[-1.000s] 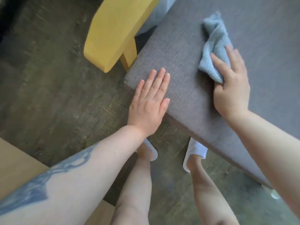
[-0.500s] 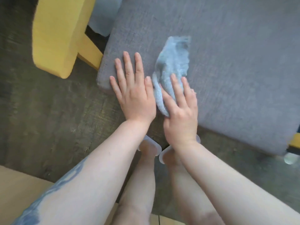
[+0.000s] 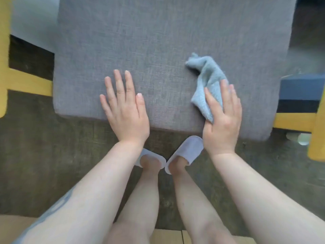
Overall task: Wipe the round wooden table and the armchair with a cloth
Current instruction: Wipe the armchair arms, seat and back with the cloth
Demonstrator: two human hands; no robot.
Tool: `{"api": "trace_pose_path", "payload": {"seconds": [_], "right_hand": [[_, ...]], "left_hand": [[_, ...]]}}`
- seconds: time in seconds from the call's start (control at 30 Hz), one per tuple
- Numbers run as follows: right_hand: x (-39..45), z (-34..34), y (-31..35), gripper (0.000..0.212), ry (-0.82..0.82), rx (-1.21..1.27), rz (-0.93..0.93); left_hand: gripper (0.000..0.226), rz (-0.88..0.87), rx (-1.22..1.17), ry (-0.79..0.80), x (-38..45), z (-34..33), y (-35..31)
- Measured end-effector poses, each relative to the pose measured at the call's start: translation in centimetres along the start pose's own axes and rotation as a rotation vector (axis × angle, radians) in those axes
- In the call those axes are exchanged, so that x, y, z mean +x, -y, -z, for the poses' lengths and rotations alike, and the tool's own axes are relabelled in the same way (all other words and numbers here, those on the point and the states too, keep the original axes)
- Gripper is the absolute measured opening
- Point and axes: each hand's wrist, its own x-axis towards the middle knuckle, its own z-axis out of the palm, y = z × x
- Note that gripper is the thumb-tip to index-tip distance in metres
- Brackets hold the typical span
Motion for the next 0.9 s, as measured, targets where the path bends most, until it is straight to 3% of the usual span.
{"api": "trace_pose_path", "payload": {"seconds": [0.03, 0.07, 0.13, 0.2, 0.23, 0.3, 0.37, 0.4, 0.47, 0.53, 0.57, 0.63, 0.7, 0.77, 0.83, 0.9], "right_hand": [[0.1, -0.4, 1.6, 0.063, -0.124, -0.006, -0.226], [-0.1, -1.1, 3.6, 0.062, -0.161, -0.007, -0.319], [-1.8, -1.8, 5.3, 0.056, -0.034, 0.048, -0.097], [-2.6, -0.7, 1.3, 0.059, 0.149, 0.049, 0.228], [-2.4, 0.4, -1.7, 0.065, 0.162, 0.007, 0.250], [-1.3, 2.2, -4.9, 0.068, 0.002, 0.003, -0.081], [-0.2, 1.7, -2.4, 0.064, -0.226, 0.023, -0.506], [-0.1, 0.9, 0.0, 0.062, -0.238, 0.032, -0.548], [-2.0, -0.4, 3.0, 0.050, -0.118, 0.115, -0.301], [-4.6, 0.0, 0.7, 0.042, 0.023, 0.124, -0.068], [-5.4, 0.8, -1.6, 0.047, 0.051, 0.092, -0.052], [-5.6, 2.1, -4.5, 0.064, -0.034, 0.077, -0.225], [-3.8, 1.6, -3.0, 0.061, -0.231, 0.046, -0.511], [-1.9, 0.5, 1.1, 0.054, -0.270, 0.070, -0.665], [-2.9, 0.2, 2.4, 0.048, -0.138, 0.089, -0.452], [-4.4, 1.3, -1.0, 0.053, 0.025, 0.014, -0.196]], "left_hand": [[0.055, 0.011, -0.003, -0.004, -0.2, -0.3, -1.2], [0.055, 0.000, 0.000, 0.000, -0.3, -0.6, -2.5], [0.055, -0.066, 0.014, 0.017, -0.8, -1.3, -4.7], [0.054, -0.127, 0.032, 0.035, -1.2, -1.7, -5.7], [0.054, -0.148, 0.044, 0.043, -1.3, -1.9, -5.8], [0.054, -0.186, 0.069, 0.052, -1.3, -2.1, -6.0], [0.054, -0.227, 0.063, 0.049, -1.5, -2.4, -6.8], [0.054, -0.259, 0.056, 0.048, -1.8, -2.6, -7.2], [0.053, -0.347, 0.077, 0.054, -1.9, -2.9, -7.5], [0.053, -0.415, 0.090, 0.076, -1.6, -2.8, -7.5], [0.053, -0.457, 0.099, 0.097, -1.6, -2.6, -7.5], [0.053, -0.577, 0.125, 0.129, -1.6, -2.4, -8.0], [0.053, -0.649, 0.125, 0.158, -1.5, -2.7, -9.4], [0.054, -0.644, 0.130, 0.182, -0.8, -3.2, -10.8], [0.054, -0.625, 0.145, 0.210, 0.2, -3.4, -11.9], [0.054, -0.623, 0.161, 0.230, 0.6, -3.2, -12.5]]}}
